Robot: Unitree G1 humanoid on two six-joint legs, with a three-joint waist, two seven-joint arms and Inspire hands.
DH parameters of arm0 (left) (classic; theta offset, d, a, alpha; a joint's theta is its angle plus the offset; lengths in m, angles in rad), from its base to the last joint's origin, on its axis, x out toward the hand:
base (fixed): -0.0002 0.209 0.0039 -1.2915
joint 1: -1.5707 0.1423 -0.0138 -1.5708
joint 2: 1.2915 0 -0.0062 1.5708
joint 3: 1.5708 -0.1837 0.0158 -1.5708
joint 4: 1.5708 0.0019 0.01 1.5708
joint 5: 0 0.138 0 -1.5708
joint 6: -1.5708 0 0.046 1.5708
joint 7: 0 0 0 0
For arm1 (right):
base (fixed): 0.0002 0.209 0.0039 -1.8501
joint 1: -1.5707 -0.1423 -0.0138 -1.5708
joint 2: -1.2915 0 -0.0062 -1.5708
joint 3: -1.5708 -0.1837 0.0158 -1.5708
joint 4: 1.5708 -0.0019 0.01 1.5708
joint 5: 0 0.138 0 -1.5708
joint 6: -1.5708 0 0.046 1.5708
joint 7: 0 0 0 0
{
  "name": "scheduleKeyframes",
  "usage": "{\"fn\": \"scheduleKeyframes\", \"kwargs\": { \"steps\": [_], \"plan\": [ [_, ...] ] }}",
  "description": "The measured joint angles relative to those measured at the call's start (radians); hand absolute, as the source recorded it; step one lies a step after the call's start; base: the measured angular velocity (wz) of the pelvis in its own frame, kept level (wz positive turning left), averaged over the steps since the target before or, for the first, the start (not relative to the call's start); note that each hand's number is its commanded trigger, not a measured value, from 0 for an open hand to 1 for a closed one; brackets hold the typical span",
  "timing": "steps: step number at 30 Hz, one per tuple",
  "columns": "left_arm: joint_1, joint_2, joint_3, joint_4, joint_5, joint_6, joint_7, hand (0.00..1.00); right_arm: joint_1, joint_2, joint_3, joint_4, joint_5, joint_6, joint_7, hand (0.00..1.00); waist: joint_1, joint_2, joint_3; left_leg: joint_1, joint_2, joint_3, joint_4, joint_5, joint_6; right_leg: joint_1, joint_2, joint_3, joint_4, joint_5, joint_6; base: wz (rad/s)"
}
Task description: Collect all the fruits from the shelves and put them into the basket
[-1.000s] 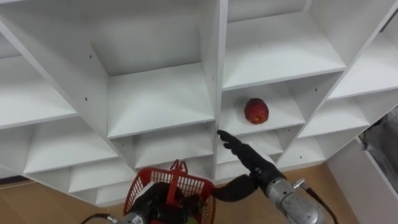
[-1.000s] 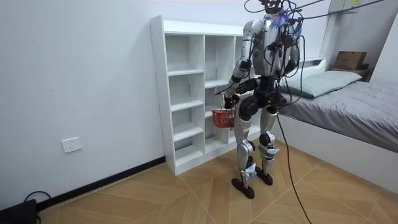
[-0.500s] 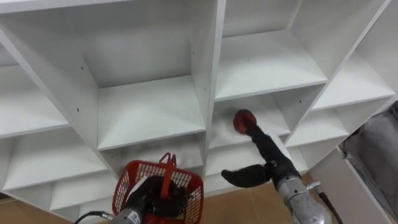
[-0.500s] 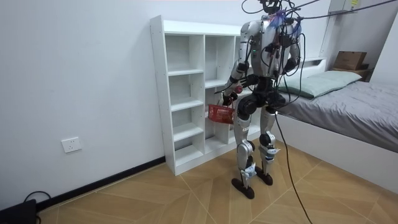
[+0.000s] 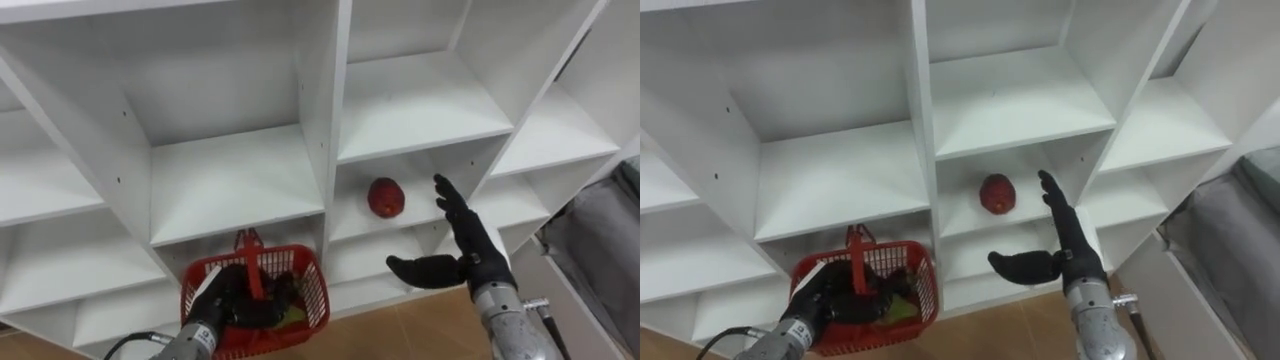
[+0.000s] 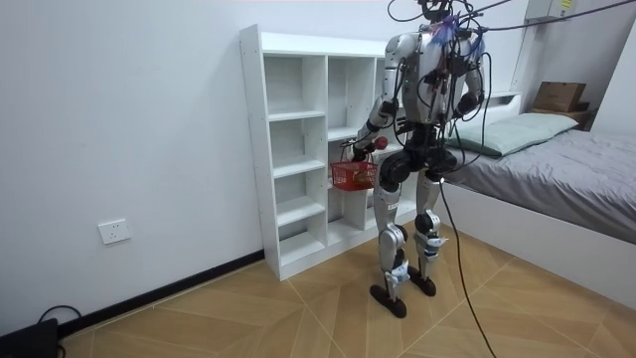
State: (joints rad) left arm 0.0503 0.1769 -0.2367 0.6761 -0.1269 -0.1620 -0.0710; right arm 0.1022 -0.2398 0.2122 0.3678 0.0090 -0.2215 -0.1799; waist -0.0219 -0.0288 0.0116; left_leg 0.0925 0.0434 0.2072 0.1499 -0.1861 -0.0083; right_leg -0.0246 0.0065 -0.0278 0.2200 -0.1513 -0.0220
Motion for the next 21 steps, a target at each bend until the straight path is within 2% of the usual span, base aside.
{"fn": "scheduleKeyframes", "kwargs": {
  "steps": [7, 16, 21],
  "plan": [
    [0.025, 0.000, 0.000, -0.051, 0.000, 0.001, 0.000, 1.00, 0.000, -0.003, -0.004, 0.000, 0.000, 0.000, -0.031, 0.00, 0.000, -0.002, -0.0011, 0.005, 0.000, -0.003, 0.000, 0.000, 0.000, 0.006, 0.000, -0.002, 0.000, 0.000, 0.000, 0.00],
    [0.079, 0.000, 0.023, -0.104, 0.001, 0.001, -0.001, 1.00, 0.000, -0.003, -0.014, 0.001, -0.008, 0.001, -0.054, 0.00, 0.003, -0.017, -0.0112, 0.009, 0.000, -0.016, 0.000, 0.000, 0.000, 0.019, 0.000, -0.006, -0.009, 0.001, 0.000, 0.03],
    [0.079, 0.002, 0.037, -0.107, 0.001, 0.001, 0.000, 1.00, 0.000, -0.002, -0.014, 0.001, -0.012, 0.001, -0.054, 0.00, 0.006, -0.019, -0.0105, 0.023, 0.000, -0.019, -0.002, 0.000, 0.000, 0.039, 0.001, -0.008, -0.018, 0.003, 0.001, 0.02]
  ]
}}
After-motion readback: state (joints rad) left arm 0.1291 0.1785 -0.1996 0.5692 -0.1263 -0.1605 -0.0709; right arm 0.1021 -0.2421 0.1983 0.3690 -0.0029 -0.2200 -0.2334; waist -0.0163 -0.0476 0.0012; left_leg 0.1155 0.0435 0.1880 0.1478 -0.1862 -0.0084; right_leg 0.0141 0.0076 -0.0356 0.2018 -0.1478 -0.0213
